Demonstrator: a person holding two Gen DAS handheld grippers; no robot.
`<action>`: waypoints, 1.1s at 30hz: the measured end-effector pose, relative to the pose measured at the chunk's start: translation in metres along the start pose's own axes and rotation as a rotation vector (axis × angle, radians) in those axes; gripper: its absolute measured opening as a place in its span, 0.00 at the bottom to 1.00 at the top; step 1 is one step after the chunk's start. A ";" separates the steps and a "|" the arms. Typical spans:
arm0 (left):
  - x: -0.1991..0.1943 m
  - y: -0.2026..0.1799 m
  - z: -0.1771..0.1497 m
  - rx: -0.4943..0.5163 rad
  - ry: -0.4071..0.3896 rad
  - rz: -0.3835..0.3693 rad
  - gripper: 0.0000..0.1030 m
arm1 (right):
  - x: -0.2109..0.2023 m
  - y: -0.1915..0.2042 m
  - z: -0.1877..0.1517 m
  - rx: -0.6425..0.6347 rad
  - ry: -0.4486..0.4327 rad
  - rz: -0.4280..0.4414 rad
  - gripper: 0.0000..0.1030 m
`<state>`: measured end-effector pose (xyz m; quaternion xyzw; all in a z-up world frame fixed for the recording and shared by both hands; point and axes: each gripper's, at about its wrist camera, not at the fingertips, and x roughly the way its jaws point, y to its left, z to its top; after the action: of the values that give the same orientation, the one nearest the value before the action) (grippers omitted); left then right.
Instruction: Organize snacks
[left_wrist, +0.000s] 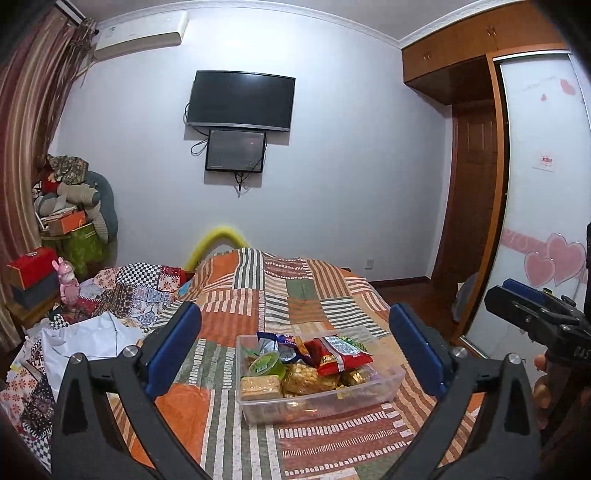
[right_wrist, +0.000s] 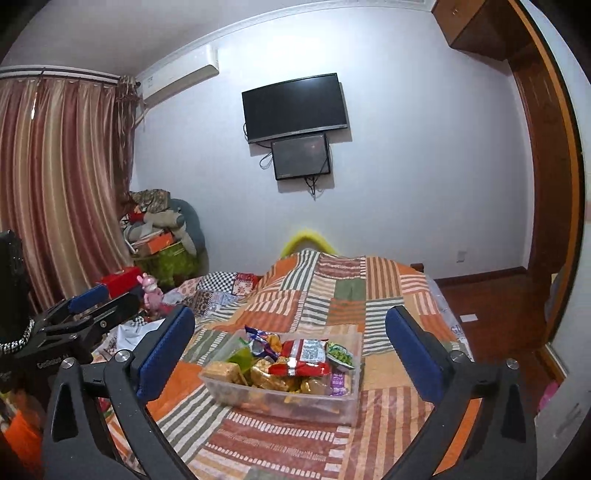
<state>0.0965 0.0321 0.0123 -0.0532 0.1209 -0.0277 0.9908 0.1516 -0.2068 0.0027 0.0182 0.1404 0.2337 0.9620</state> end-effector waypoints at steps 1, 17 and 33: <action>-0.001 0.000 0.000 0.001 -0.001 0.003 1.00 | -0.001 0.000 -0.002 0.003 0.002 0.000 1.00; -0.001 -0.009 -0.009 0.024 -0.011 0.020 1.00 | -0.004 0.003 -0.012 -0.013 0.011 -0.010 1.00; -0.001 -0.009 -0.012 0.021 -0.007 0.013 1.00 | -0.006 0.009 -0.013 -0.036 0.010 -0.009 1.00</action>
<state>0.0919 0.0220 0.0018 -0.0420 0.1176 -0.0222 0.9919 0.1393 -0.2020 -0.0073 -0.0011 0.1411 0.2321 0.9624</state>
